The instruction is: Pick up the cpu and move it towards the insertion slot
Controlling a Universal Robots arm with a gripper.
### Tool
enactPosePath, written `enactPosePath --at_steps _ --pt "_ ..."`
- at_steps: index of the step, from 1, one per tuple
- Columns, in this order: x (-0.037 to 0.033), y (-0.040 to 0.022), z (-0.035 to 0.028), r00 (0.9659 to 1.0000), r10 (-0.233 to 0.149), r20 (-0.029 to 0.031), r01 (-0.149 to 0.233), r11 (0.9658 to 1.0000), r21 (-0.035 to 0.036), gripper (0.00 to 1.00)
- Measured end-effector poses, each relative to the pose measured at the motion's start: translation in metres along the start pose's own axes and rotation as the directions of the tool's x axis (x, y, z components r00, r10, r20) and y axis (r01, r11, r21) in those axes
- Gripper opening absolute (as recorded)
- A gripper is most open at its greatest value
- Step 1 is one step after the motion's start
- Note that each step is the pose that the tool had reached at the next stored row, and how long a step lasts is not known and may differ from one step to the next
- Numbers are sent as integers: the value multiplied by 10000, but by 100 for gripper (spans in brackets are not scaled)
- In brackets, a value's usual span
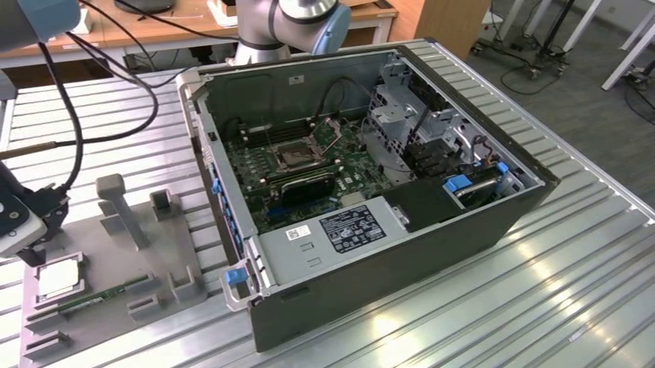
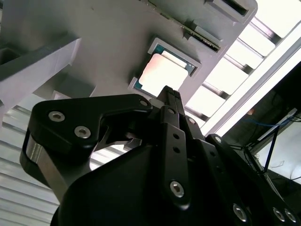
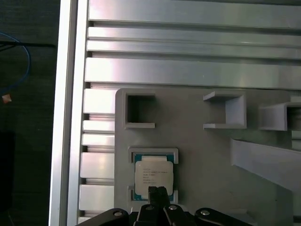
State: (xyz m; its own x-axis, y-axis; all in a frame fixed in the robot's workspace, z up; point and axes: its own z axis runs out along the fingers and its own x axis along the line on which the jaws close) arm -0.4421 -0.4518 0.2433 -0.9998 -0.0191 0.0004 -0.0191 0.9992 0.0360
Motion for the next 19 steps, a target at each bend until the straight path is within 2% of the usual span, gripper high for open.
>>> enactPosePath --at_steps 10,19 --pt "1 -31 114 10000 0 -2 0 10000 1 11" --pt "1 -55 162 10000 0 -3 0 10000 2 11"
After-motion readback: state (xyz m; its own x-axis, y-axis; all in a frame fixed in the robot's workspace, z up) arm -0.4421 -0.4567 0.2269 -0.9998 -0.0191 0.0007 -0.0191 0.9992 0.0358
